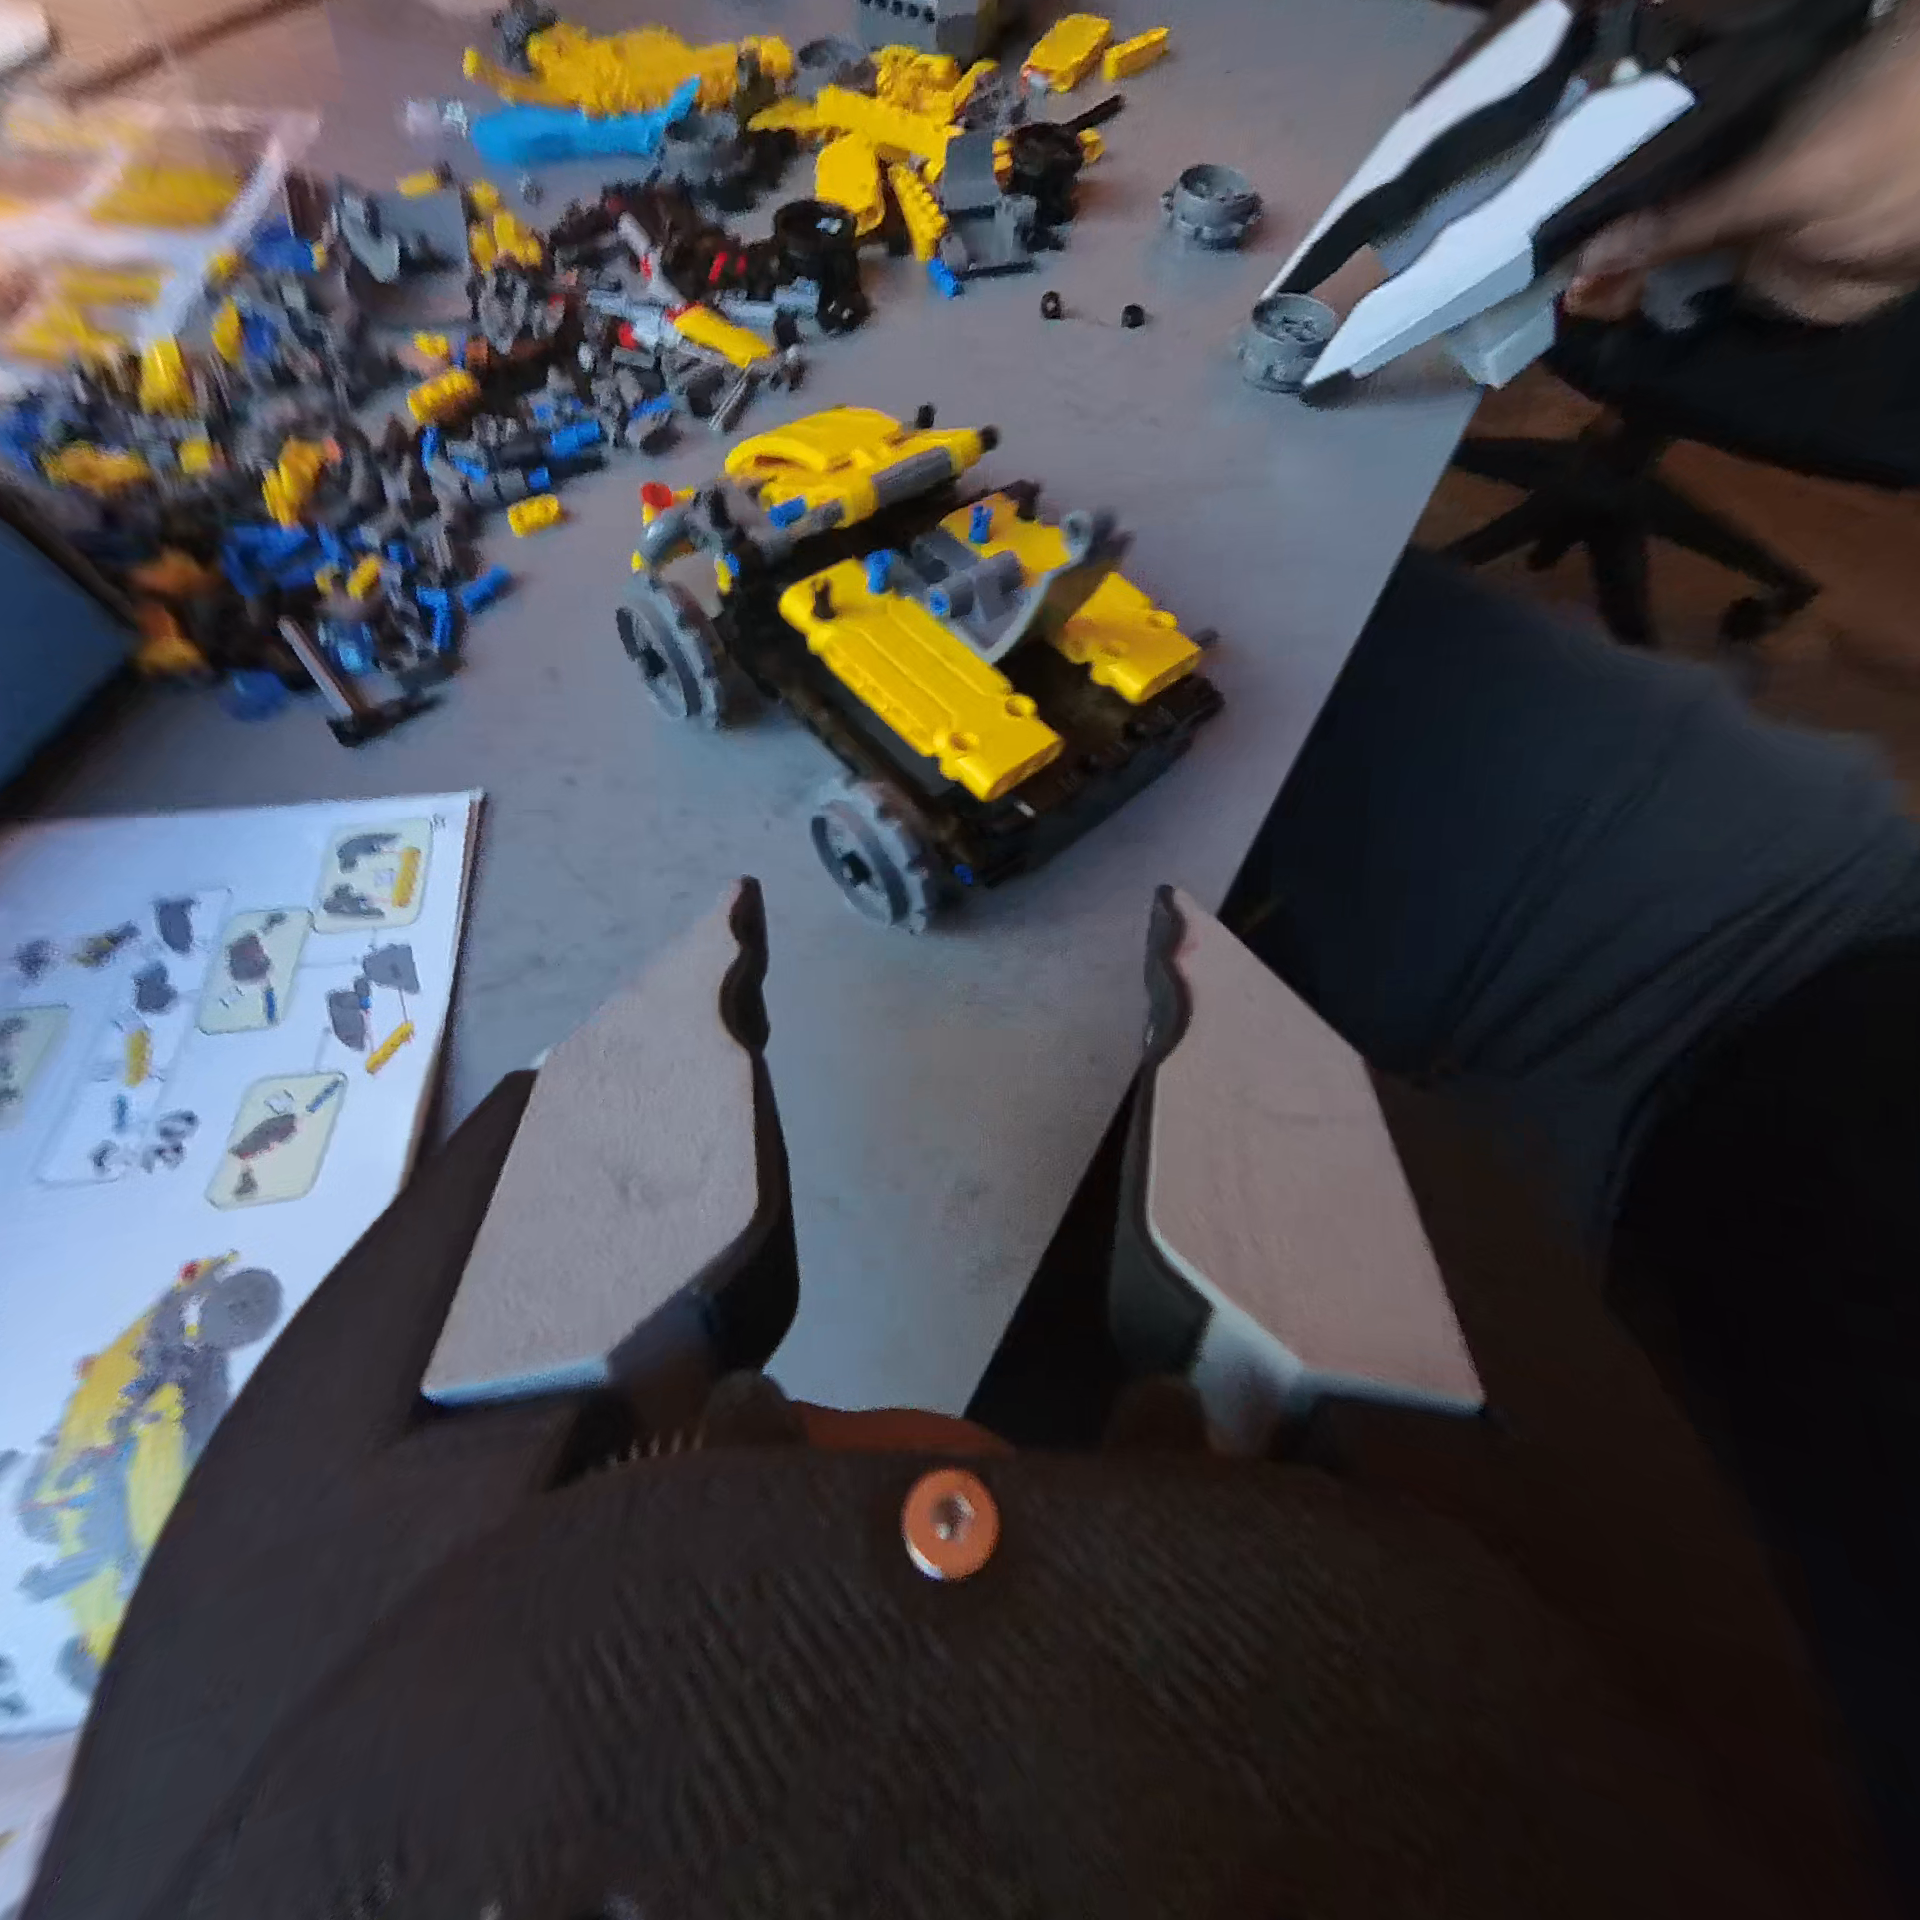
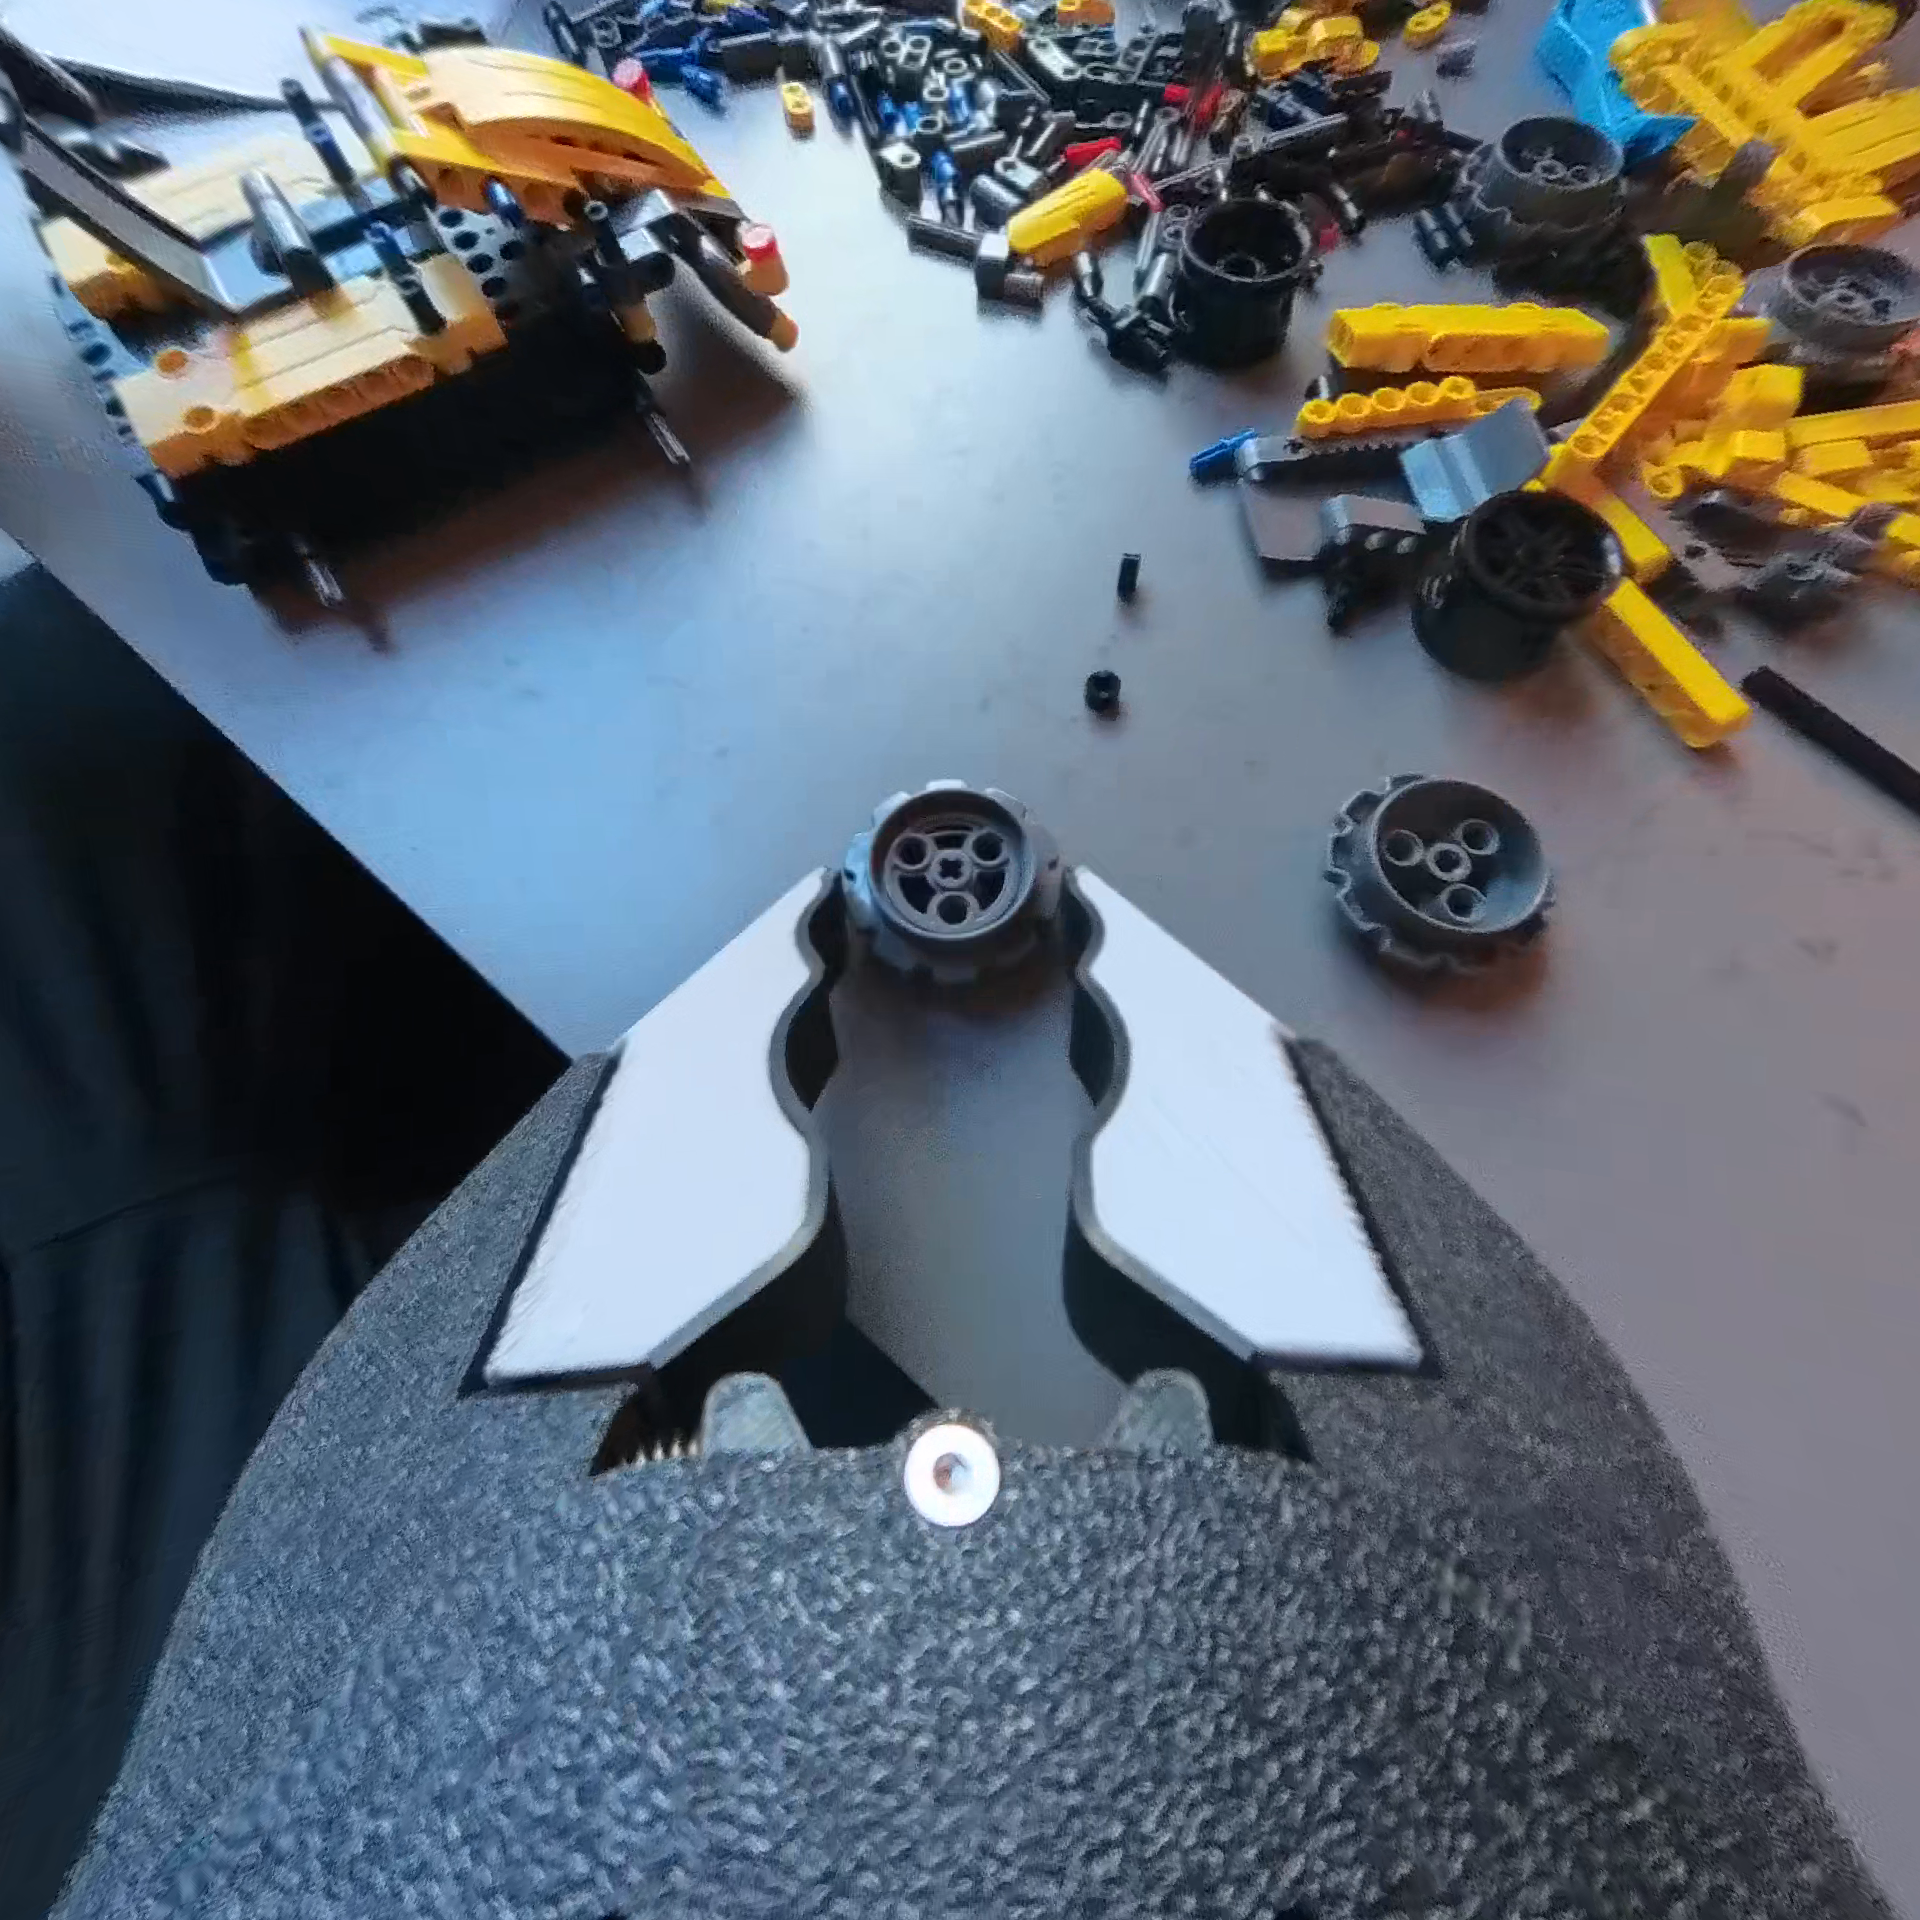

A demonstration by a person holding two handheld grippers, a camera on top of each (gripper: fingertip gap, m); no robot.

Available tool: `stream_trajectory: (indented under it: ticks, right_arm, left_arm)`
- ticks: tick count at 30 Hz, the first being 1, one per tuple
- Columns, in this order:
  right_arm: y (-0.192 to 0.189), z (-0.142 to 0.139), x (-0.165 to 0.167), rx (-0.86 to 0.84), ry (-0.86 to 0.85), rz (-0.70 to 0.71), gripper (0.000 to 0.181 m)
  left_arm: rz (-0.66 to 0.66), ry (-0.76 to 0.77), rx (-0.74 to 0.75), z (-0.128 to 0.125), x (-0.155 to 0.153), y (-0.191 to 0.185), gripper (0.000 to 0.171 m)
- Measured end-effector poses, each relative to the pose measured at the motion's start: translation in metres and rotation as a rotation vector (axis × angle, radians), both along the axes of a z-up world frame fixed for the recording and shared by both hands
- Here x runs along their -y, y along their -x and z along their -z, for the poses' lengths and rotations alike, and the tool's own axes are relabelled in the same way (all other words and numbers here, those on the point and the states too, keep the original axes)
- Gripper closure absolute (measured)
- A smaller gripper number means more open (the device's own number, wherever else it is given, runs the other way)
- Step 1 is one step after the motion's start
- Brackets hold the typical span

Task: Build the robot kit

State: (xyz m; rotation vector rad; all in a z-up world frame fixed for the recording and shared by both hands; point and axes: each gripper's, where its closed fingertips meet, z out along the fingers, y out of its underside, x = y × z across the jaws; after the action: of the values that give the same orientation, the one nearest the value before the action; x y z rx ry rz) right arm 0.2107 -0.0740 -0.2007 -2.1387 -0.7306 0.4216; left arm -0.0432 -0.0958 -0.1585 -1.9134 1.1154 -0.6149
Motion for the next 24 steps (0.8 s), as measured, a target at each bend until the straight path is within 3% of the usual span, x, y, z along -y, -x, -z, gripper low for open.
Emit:
stream_trajectory:
  ticks: [5, 12, 15, 20, 22, 24]
  right_arm:
    - [0.037, -0.018, 0.022, -0.084, 0.037, -0.123, 0.14]
    - [0.126, -0.052, 0.088, -0.315, 0.203, -0.443, 0.14]
    - [0.14, -0.049, 0.108, -0.341, 0.269, -0.505, 0.14]
    - [0.144, -0.044, 0.124, -0.422, 0.358, -0.517, 0.14]
    - [0.144, -0.045, 0.121, -0.462, 0.341, -0.499, 0.14]
    - [0.139, -0.05, 0.111, -0.455, 0.223, -0.472, 0.141]
  left_arm:
    - [0.166, -0.299, -0.11, -0.019, 0.032, -0.043, 0.117]
    - [0.382, -0.706, -0.323, -0.004, 0.068, -0.113, 0.123]
    - [0.466, -0.789, -0.311, -0.002, 0.086, -0.125, 0.151]
    - [0.465, -0.751, -0.269, 0.003, 0.091, -0.126, 0.158]
    - [0.403, -0.643, -0.182, 0.0, 0.085, -0.126, 0.158]
    - [0.346, -0.438, -0.036, -0.003, 0.082, -0.126, 0.159]
